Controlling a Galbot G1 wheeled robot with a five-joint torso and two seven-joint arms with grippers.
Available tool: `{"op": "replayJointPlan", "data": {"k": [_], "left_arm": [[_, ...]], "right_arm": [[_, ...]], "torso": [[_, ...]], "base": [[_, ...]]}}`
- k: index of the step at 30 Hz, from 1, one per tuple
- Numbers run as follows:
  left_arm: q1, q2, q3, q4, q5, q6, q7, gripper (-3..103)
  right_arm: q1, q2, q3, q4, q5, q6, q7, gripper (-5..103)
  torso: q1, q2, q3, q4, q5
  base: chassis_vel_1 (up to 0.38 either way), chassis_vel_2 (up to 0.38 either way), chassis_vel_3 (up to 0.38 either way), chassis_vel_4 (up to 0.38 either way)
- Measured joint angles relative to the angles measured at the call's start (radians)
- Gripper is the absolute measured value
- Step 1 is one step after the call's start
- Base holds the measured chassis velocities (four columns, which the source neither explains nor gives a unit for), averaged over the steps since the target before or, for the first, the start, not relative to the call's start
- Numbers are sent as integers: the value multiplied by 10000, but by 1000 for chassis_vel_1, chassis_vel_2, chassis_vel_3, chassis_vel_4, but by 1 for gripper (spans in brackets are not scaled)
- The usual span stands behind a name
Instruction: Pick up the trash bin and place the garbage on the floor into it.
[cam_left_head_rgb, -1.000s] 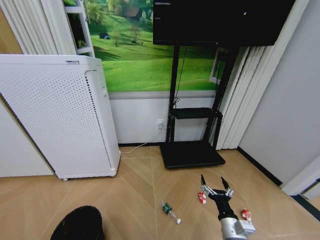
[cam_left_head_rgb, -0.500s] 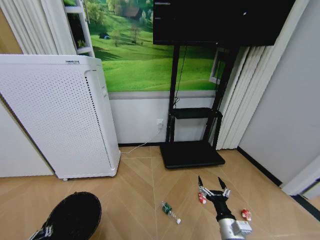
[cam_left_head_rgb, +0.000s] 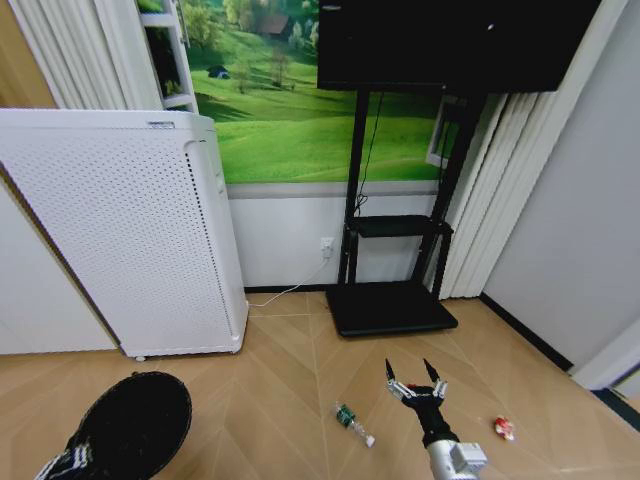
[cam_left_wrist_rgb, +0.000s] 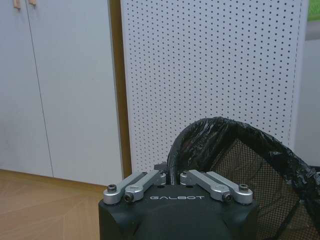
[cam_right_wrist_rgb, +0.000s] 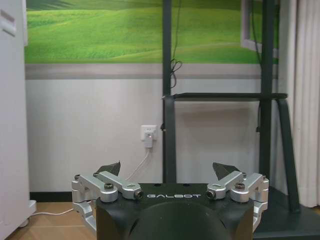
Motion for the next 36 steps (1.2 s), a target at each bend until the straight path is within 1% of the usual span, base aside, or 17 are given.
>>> {"op": "replayJointPlan", "data": {"k": [3, 6, 7, 8, 9, 11, 12, 13, 14, 16, 17, 20, 21, 25, 27, 29, 36], "left_arm": [[2, -5, 74, -156, -111, 19, 87, 7], [-31, 25, 262, -444, -416, 62, 192, 7], [-31, 25, 262, -444, -416, 62, 192, 7], [-47, 48, 302, -534, -442, 70, 227, 7], [-47, 48, 302, -534, -442, 70, 227, 7], [-61, 76, 328, -712, -447, 190, 245, 7], [-61, 76, 328, -712, -447, 190, 245, 7], [-83, 84, 333, -813, -450, 255, 251, 7], [-119, 87, 335, -912, -450, 331, 255, 7], [-152, 77, 366, -1026, -433, 429, 253, 7], [-152, 77, 366, -1026, -433, 429, 253, 7], [-116, 1, 442, -1237, -313, 532, 222, 7], [-116, 1, 442, -1237, -313, 532, 222, 7], [61, -131, 395, -1460, -442, 600, 215, 7], [171, -191, 302, -1473, -607, 606, 215, 7], [185, -200, 286, -1472, -623, 606, 211, 7], [347, -282, 119, -1631, -714, 596, 122, 7]], "right_arm": [[273, -268, -178, -237, 210, -176, 197, 100], [1132, -1015, -686, -1093, 920, -985, 476, 100], [1132, -1015, -686, -1093, 920, -985, 476, 100], [1475, -1282, -885, -1492, 1139, -1346, 587, 100], [1475, -1282, -885, -1492, 1139, -1346, 587, 100], [2051, -1859, -1167, -2319, 1207, -2056, 681, 100], [2051, -1859, -1167, -2319, 1207, -2056, 681, 100], [2233, -2161, -1290, -2714, 1201, -2337, 678, 100], [2392, -2568, -1503, -3232, 1196, -2581, 586, 100], [2594, -2996, -1769, -3905, 1195, -2806, 360, 100], [2594, -2996, -1769, -3905, 1195, -2806, 360, 100], [3082, -3413, -2347, -5103, 1019, -3034, -144, 100], [3082, -3413, -2347, -5103, 1019, -3034, -144, 100], [3730, -3478, -3160, -6418, 838, -3202, -424, 100], [4090, -3272, -3502, -7085, 730, -3252, -537, 100], [4143, -3224, -3544, -7187, 721, -3259, -546, 100], [4949, -2552, -3916, -8668, 553, -3179, -718, 100]], "torso": [[0, 0, 0, 1, -4], [0, 0, 0, -1, -2], [0, 0, 0, -1, -2], [0, 1, 1, 0, 1], [0, 1, 1, 0, 1], [0, 0, 1, 3, 3], [0, 0, 1, 3, 3], [0, 0, 1, 6, 2], [1, 0, 1, -2, 3], [1, 0, 1, -3, 1], [1, 0, 1, -3, 1], [0, 0, 1, -1, -1], [0, 0, 1, -1, -1], [0, 0, 1, 1, 0], [0, 0, 1, 1, -1], [0, 0, 1, 2, -1], [1, 0, 0, 0, 0]], "base": [[214, 181, -171, -200], [127, 112, -132, -124], [108, 53, -84, -100], [84, 6, -5, -17], [84, 6, -5, -17], [-28, -12, 19, 28], [-55, -24, 38, 56], [-55, -65, 68, 56], [-51, -65, 62, 49], [-52, -27, 33, 20], [-52, -24, 5, 20], [0, 0, 0, 0], [0, 0, 0, 0], [0, 0, 0, 0], [0, 0, 0, 0], [0, 0, 0, 0], [0, 0, 0, 0]]}}
